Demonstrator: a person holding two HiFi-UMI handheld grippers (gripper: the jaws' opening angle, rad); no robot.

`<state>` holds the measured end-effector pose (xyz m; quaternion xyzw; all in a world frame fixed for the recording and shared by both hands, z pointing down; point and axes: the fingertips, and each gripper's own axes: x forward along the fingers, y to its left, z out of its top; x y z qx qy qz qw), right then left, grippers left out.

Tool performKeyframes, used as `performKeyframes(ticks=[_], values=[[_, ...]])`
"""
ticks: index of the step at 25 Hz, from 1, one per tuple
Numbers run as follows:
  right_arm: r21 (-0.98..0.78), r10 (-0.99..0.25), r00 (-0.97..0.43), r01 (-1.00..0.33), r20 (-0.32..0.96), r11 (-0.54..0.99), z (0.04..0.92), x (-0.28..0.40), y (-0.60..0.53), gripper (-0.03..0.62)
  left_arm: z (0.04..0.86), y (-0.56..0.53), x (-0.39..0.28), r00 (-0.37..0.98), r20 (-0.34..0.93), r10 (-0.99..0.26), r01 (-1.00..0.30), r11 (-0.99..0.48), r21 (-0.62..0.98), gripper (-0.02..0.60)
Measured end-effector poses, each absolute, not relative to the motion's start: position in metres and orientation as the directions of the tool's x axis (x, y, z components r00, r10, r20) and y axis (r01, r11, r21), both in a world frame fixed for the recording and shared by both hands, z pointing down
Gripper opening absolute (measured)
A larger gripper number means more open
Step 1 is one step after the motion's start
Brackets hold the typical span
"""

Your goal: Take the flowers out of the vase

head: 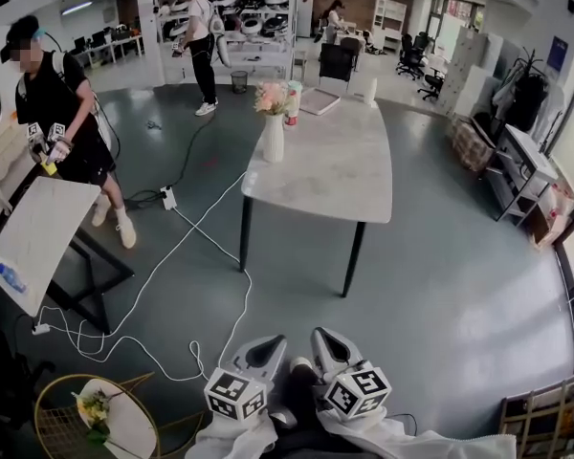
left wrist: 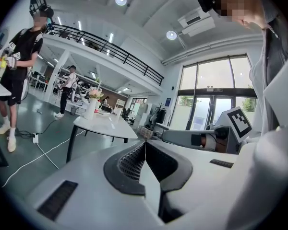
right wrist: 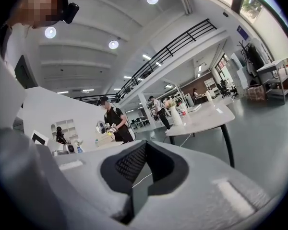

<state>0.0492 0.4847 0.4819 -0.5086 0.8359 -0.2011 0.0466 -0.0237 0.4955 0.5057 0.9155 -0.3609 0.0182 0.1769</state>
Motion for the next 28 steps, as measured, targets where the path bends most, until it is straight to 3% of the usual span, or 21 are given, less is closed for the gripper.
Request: performKeyframes(ticks=[28], values=[[-0.390,-0.801,-0.578,-0.781,0.156,0.488,0.505,0.109,0.292,0.000,0.528,0.304,0.052,0.706,0.187,-0.683,-0.702,-0.640,0.312,0.005]])
